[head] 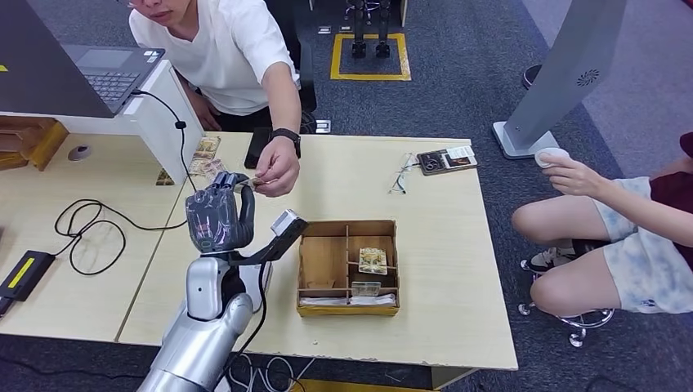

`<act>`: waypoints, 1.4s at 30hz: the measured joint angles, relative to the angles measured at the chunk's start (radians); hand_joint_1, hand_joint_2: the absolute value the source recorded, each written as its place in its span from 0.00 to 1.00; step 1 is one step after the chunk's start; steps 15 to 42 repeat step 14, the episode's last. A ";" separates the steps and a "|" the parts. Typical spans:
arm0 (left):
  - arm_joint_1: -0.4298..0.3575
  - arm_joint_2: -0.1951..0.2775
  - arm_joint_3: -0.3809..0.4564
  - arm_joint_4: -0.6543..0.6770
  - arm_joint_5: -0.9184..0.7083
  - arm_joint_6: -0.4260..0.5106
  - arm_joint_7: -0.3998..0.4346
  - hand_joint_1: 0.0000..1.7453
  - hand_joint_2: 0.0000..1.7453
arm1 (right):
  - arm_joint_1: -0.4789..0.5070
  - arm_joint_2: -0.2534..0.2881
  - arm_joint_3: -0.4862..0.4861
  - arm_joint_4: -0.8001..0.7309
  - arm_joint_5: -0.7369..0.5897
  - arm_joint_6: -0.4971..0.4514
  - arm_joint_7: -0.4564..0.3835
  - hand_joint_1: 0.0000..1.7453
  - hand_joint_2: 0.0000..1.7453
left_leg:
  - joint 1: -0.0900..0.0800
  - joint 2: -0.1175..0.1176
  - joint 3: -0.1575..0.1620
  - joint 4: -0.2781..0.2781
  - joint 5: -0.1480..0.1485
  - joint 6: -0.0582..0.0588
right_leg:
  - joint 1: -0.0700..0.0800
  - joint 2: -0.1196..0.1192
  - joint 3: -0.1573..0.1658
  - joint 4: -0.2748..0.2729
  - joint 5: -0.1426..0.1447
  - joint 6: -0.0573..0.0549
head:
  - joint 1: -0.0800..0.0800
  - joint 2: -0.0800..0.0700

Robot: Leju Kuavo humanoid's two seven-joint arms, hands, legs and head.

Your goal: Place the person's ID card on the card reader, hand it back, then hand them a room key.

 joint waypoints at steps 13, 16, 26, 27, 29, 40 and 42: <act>-0.107 0.055 0.000 0.156 0.091 0.000 0.002 0.00 1.00 | -0.002 0.000 0.016 0.000 0.001 0.000 -0.008 0.00 1.00 | 0.000 0.000 0.000 0.000 0.000 0.000 | 0.000 0.000 0.000 0.000 0.000 0.000 | 0.000 0.000; -0.108 0.056 0.000 0.159 0.098 0.000 -0.003 0.00 1.00 | -0.002 0.000 0.017 0.000 0.001 0.000 -0.009 0.00 1.00 | 0.000 0.000 0.000 0.000 0.000 0.000 | 0.000 0.000 0.000 0.000 0.000 0.000 | 0.000 0.000; -0.108 0.056 0.000 0.159 0.098 0.000 -0.003 0.00 1.00 | -0.002 0.000 0.017 0.000 0.001 0.000 -0.009 0.00 1.00 | 0.000 0.000 0.000 0.000 0.000 0.000 | 0.000 0.000 0.000 0.000 0.000 0.000 | 0.000 0.000; -0.108 0.056 0.000 0.159 0.098 0.000 -0.003 0.00 1.00 | -0.002 0.000 0.017 0.000 0.001 0.000 -0.009 0.00 1.00 | 0.000 0.000 0.000 0.000 0.000 0.000 | 0.000 0.000 0.000 0.000 0.000 0.000 | 0.000 0.000; -0.108 0.056 0.000 0.159 0.098 0.000 -0.003 0.00 1.00 | -0.002 0.000 0.017 0.000 0.001 0.000 -0.009 0.00 1.00 | 0.000 0.000 0.000 0.000 0.000 0.000 | 0.000 0.000 0.000 0.000 0.000 0.000 | 0.000 0.000; -0.108 0.056 0.000 0.159 0.098 0.000 -0.003 0.00 1.00 | -0.002 0.000 0.017 0.000 0.001 0.000 -0.009 0.00 1.00 | 0.000 0.000 0.000 0.000 0.000 0.000 | 0.000 0.000 0.000 0.000 0.000 0.000 | 0.000 0.000; -0.108 0.056 0.000 0.159 0.098 0.000 -0.003 0.00 1.00 | -0.002 0.000 0.017 0.000 0.001 0.000 -0.009 0.00 1.00 | 0.000 0.000 0.000 0.000 0.000 0.000 | 0.000 0.000 0.000 0.000 0.000 0.000 | 0.000 0.000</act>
